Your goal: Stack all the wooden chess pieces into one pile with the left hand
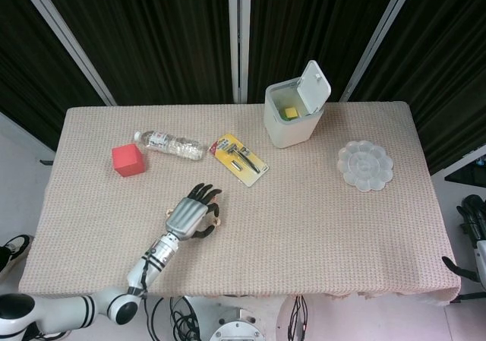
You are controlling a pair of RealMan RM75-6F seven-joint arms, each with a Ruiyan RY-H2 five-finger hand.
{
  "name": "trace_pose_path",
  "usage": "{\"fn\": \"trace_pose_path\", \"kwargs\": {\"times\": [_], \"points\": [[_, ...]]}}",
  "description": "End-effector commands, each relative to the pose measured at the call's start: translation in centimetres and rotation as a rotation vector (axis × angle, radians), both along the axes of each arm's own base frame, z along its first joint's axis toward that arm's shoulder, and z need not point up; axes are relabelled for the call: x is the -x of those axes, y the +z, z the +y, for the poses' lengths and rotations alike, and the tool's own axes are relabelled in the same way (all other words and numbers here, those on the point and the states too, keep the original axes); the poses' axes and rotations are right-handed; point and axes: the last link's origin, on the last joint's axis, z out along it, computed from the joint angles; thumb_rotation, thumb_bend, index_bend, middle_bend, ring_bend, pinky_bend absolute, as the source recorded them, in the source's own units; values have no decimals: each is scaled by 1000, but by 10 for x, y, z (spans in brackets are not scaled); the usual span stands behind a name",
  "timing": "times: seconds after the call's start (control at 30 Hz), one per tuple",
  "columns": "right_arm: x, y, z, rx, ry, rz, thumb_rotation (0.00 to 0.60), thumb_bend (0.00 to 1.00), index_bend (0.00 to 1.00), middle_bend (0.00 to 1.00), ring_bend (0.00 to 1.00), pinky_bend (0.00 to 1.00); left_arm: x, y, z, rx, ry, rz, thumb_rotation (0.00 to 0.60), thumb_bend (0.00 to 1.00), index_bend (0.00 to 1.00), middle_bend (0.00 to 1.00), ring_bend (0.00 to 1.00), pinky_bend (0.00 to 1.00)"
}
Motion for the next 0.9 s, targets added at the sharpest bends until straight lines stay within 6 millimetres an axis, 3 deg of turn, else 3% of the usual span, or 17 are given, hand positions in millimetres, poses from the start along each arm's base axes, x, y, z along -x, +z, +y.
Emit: {"fn": "trace_pose_path", "kwargs": {"times": [0.03, 0.2, 0.37, 0.9], "points": [[-2, 0, 0, 0, 6, -1, 600, 98, 0, 0, 0, 0, 13, 30, 7, -76, 23, 35, 600, 321, 480, 100, 0, 0], [-5, 1, 1, 1, 18, 1, 600, 97, 0, 0, 0, 0, 45, 66, 13, -138, 131, 75, 600, 321, 479, 100, 0, 0], [-7, 2, 1, -1, 23, 5, 600, 97, 0, 0, 0, 0, 67, 81, 9, -137, 202, 86, 600, 325, 484, 105, 0, 0], [-15, 0, 1, -6, 35, 23, 600, 97, 0, 0, 0, 0, 76, 66, 0, -88, 211, 50, 600, 326, 482, 119, 0, 0]]}}
